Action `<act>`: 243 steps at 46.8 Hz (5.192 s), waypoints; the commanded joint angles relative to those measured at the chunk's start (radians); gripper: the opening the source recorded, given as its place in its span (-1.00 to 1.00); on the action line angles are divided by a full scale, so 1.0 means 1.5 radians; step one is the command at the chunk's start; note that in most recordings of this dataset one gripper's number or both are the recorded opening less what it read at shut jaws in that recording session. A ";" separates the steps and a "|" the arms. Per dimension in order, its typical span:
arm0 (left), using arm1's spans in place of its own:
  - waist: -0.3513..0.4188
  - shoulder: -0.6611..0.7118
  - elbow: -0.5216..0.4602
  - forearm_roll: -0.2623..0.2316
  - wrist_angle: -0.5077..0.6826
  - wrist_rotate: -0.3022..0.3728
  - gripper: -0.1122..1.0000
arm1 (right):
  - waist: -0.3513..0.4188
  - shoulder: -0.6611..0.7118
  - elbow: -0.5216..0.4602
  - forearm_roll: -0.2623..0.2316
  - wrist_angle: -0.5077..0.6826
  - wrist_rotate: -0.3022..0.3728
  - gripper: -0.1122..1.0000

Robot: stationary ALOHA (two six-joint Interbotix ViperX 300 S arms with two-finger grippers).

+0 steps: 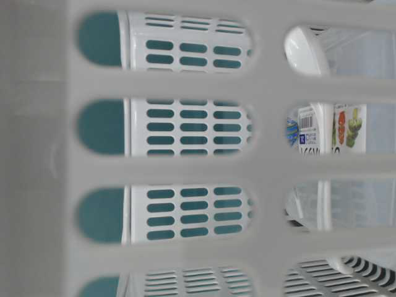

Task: Pick up the chinese spoon from the shopping basket with the left arm.
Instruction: 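Move the left gripper over the basket toward the white spoon, then lower the open left gripper around the white spoon's handle, then close the left gripper on the spoon handle and lift it, then hold the white spoon raised in the left gripper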

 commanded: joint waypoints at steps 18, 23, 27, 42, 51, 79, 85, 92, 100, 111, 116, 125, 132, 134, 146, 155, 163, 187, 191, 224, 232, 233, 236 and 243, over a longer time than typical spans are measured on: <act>-0.045 0.225 -0.327 0.028 0.420 -0.007 -0.80 | -0.025 0.002 -0.008 0.005 0.021 0.007 -0.80; -0.047 0.282 -0.395 0.028 0.493 -0.007 -0.80 | -0.025 0.002 -0.008 0.005 0.040 0.011 -0.80; -0.047 0.324 -0.440 0.028 0.541 -0.007 -0.80 | -0.025 0.001 -0.008 0.005 0.050 0.019 -0.80; -0.047 0.485 -0.582 0.028 0.688 -0.010 -0.80 | -0.025 0.001 -0.007 0.004 0.053 0.035 -0.69; -0.050 0.534 -0.602 0.028 0.687 -0.009 -0.80 | -0.025 0.001 -0.007 0.005 0.053 0.033 -0.04; -0.053 0.704 -0.671 0.028 0.714 -0.013 0.73 | -0.025 0.006 -0.006 0.004 0.053 0.027 0.46; -0.057 0.732 -0.675 0.028 0.711 -0.017 0.61 | -0.025 0.006 -0.005 0.005 0.053 0.028 0.46; -0.059 0.740 -0.673 0.028 0.696 -0.011 0.63 | -0.026 0.006 -0.004 0.005 0.053 0.028 0.46; -0.059 0.756 -0.658 0.028 0.675 -0.014 0.60 | -0.028 0.006 0.000 0.005 0.053 0.028 0.46; -0.060 0.765 -0.642 0.028 0.653 -0.015 0.15 | -0.030 0.006 0.003 0.005 0.053 0.028 0.46; -0.060 0.763 -0.637 0.028 0.656 -0.010 -0.31 | -0.030 0.006 0.004 0.005 0.053 0.029 0.46; -0.060 0.741 -0.653 0.028 0.674 -0.009 -0.57 | -0.030 0.006 0.009 0.005 0.053 0.034 0.46; -0.059 0.703 -0.699 0.029 0.714 -0.010 -0.57 | -0.030 0.006 0.012 0.005 0.053 0.034 0.46; -0.059 0.693 -0.716 0.028 0.733 -0.018 -0.57 | -0.030 0.006 0.013 0.005 0.053 0.034 0.46; -0.066 0.678 -0.843 0.028 0.897 -0.025 -0.57 | -0.030 0.006 0.015 0.005 0.053 0.034 0.46; -0.064 0.682 -0.901 0.028 0.949 -0.027 -0.57 | -0.030 0.006 0.014 0.005 0.053 0.034 0.46; -0.063 0.681 -0.902 0.028 0.950 -0.028 -0.57 | -0.029 0.005 0.015 0.005 0.053 0.034 0.46; -0.062 0.682 -0.903 0.028 0.950 -0.028 -0.57 | -0.030 0.005 0.015 0.005 0.053 0.034 0.46; -0.062 0.682 -0.904 0.028 0.950 -0.028 -0.57 | -0.030 0.006 0.015 0.005 0.053 0.034 0.46; -0.062 0.684 -0.906 0.028 0.949 -0.026 -0.57 | -0.030 0.001 0.015 0.005 0.053 0.029 0.46; -0.063 0.684 -0.906 0.028 0.949 -0.026 -0.57 | -0.030 0.000 0.015 0.005 0.053 0.028 0.46; -0.063 0.684 -0.906 0.028 0.948 -0.026 -0.57 | -0.030 0.000 0.015 0.004 0.053 0.028 0.46; -0.063 0.684 -0.906 0.028 0.949 -0.026 -0.57 | -0.030 0.000 0.015 0.004 0.053 0.028 0.46; -0.063 0.684 -0.906 0.028 0.948 -0.026 -0.57 | -0.030 0.000 0.014 0.005 0.053 0.028 0.46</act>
